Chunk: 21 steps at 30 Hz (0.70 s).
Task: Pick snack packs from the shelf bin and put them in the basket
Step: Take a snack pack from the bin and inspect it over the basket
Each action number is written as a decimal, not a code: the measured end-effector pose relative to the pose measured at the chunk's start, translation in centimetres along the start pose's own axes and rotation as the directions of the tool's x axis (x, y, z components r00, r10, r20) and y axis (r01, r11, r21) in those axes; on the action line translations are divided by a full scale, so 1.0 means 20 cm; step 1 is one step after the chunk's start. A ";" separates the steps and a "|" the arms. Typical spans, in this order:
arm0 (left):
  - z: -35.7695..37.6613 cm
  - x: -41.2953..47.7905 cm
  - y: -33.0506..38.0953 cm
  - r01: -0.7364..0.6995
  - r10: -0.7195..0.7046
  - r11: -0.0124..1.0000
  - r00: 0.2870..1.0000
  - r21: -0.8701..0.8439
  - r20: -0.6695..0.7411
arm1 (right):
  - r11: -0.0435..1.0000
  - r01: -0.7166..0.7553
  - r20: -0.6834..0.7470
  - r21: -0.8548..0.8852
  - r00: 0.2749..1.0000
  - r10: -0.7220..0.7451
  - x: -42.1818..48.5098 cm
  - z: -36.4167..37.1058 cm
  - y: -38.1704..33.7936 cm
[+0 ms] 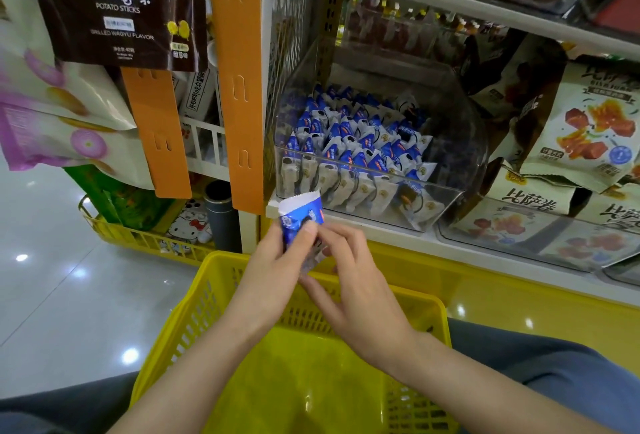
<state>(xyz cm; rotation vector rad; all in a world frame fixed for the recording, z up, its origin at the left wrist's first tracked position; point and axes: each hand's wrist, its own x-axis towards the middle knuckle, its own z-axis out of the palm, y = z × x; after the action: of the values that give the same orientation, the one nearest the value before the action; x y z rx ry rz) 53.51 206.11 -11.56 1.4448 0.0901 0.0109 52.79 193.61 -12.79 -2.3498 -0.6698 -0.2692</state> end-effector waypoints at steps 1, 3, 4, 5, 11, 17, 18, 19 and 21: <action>0.00 0.01 0.01 0.006 -0.008 0.999 0.999 -0.046 -0.034 | 1.000 0.010 0.007 0.004 1.000 -0.010 0.00 0.00 0.00; -0.01 0.02 0.02 -0.006 0.003 0.999 0.998 -0.043 -0.063 | 0.999 -0.005 -0.011 0.046 1.000 0.006 0.00 0.00 0.01; -0.02 0.02 0.01 -0.019 0.019 1.000 0.998 0.000 -0.062 | 0.995 -0.040 -0.036 0.093 0.998 0.043 0.01 -0.01 0.01; -0.02 0.02 0.01 -0.029 0.032 0.999 0.998 0.042 -0.048 | 0.984 -0.089 -0.064 0.157 0.993 0.100 0.02 -0.02 0.01; -0.01 0.01 -0.02 -0.087 0.048 0.973 0.982 0.213 0.181 | 0.832 -0.309 -0.009 0.460 0.936 0.352 0.11 -0.12 0.04; -0.01 0.01 -0.03 -0.138 0.077 0.951 0.972 0.276 0.221 | 0.660 -0.448 0.138 0.603 0.873 0.467 0.15 -0.18 0.06; -0.01 0.01 -0.02 -0.149 0.087 0.948 0.971 0.281 0.222 | 0.643 -0.458 0.146 0.613 0.866 0.478 0.15 -0.18 0.06; 0.00 0.01 -0.02 -0.153 0.091 0.948 0.970 0.279 0.225 | 0.642 -0.457 0.139 0.615 0.864 0.483 0.15 -0.19 0.06; 0.00 0.01 -0.02 -0.138 0.077 0.956 0.969 0.257 0.235 | 0.681 -0.428 0.093 0.594 0.877 0.471 0.15 -0.20 0.05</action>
<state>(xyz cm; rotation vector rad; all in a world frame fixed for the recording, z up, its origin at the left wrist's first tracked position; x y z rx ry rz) 53.64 206.06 -11.95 1.7153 -0.1792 -0.0766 55.85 191.47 -9.31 -1.7881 -0.0809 0.0874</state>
